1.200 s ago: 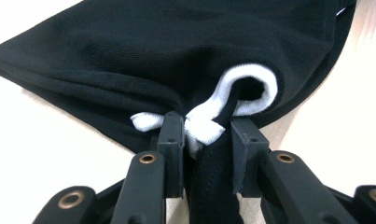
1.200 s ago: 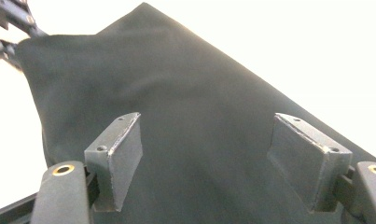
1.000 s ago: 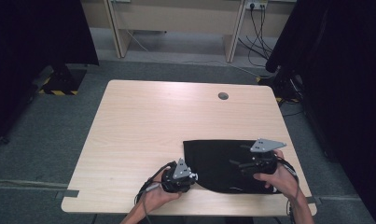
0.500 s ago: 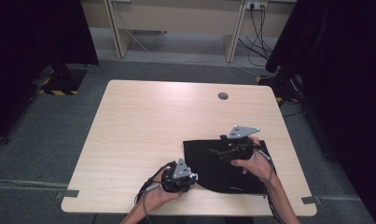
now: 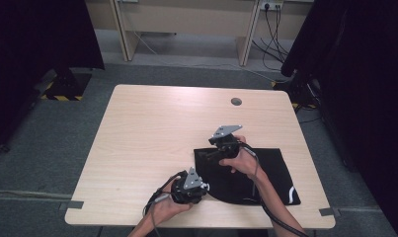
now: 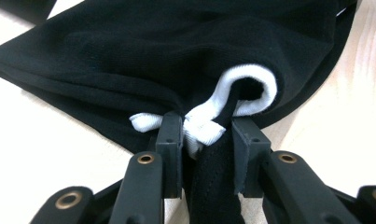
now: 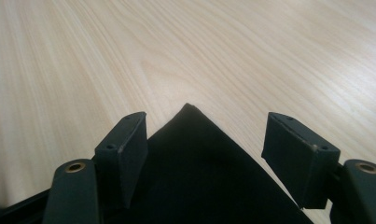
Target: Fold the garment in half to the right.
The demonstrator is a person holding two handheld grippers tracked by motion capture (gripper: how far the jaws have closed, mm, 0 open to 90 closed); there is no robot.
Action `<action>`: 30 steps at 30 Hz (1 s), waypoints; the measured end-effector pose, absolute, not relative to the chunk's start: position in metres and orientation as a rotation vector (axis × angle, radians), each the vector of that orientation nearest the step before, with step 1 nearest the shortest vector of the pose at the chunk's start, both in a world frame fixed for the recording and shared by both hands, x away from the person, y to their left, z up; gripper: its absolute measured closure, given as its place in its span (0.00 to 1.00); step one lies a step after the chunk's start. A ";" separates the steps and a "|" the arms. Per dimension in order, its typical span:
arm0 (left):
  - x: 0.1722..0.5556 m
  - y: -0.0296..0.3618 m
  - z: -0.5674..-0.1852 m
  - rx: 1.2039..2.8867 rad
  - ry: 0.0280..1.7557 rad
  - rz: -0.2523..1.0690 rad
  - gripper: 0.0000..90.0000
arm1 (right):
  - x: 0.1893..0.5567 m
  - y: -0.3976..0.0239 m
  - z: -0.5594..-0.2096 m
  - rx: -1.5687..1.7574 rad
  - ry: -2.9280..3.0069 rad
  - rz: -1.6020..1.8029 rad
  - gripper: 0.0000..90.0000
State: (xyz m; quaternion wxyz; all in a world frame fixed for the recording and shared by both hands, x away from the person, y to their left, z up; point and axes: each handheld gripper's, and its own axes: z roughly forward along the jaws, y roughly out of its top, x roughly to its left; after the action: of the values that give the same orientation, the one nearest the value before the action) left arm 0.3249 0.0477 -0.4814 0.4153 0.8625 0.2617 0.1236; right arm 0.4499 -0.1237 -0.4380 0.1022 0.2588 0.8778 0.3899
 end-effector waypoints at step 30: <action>0.330 0.062 -0.459 2.150 0.622 0.334 0.80 | 0.472 -0.100 -0.439 0.711 2.688 1.177 0.93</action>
State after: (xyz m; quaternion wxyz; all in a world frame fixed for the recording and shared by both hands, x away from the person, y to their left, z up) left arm 0.3298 0.0616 -0.4590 0.4254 0.8598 0.2488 0.1337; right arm 0.4719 -0.0997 -0.4392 0.0611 0.2352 0.8885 0.3892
